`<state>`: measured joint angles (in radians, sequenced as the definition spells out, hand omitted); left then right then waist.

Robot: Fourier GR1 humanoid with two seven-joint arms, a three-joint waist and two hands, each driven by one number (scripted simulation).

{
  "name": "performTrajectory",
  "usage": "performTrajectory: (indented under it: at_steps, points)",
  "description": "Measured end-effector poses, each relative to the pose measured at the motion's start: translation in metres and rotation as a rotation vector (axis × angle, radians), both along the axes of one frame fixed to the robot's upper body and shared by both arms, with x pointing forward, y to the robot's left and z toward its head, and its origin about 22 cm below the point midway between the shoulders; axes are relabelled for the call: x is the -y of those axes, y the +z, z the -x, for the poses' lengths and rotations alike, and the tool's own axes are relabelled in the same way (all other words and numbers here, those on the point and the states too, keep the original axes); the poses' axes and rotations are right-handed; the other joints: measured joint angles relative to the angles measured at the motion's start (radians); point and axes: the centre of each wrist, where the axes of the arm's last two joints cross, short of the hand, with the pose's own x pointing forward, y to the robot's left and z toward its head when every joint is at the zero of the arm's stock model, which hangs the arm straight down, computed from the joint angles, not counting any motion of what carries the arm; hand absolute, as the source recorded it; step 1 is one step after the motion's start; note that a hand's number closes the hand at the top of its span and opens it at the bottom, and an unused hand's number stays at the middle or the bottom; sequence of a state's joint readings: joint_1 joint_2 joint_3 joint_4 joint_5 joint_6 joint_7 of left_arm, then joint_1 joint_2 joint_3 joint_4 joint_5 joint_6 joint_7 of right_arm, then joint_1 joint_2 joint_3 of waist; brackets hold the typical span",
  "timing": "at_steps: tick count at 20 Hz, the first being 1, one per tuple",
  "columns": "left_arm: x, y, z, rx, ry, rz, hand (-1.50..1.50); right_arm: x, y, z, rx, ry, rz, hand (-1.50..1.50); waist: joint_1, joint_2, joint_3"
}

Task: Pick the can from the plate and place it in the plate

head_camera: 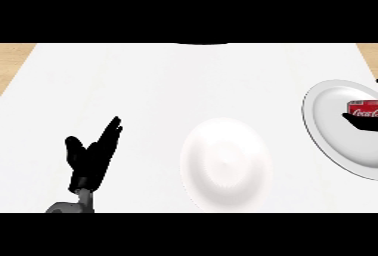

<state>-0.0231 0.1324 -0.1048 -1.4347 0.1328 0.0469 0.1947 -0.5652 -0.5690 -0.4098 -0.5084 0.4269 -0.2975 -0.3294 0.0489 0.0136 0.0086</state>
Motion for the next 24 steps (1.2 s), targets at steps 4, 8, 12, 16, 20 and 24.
performTrajectory:
  at_steps: [4,8,12,16,20,24]
  points:
    - [0.000,0.003,0.001,-0.005,0.002,-0.001,0.00,0.002,-0.002,-0.004,0.085,0.057,-0.086,-1.50,0.001,0.002,0.000]
    - [0.003,0.003,0.003,-0.004,0.012,-0.003,0.00,0.005,-0.003,-0.004,0.229,0.058,-0.188,-1.50,-0.004,0.001,0.000]
    - [-0.002,-0.001,0.005,-0.003,0.017,-0.006,0.00,0.022,-0.005,0.009,0.310,0.028,-0.274,-1.50,-0.012,-0.001,0.000]
    - [-0.005,0.000,0.005,-0.008,0.022,-0.005,0.00,0.050,0.001,0.030,0.320,0.046,-0.367,-1.50,-0.022,-0.006,-0.001]
    - [-0.008,-0.002,0.009,-0.006,0.030,-0.002,0.00,0.078,0.000,0.062,0.310,0.128,-0.441,-1.50,-0.032,-0.010,-0.002]
    - [-0.013,-0.004,0.010,-0.007,0.037,-0.001,0.00,0.095,-0.007,0.093,0.279,0.207,-0.470,-1.50,-0.037,-0.013,-0.002]
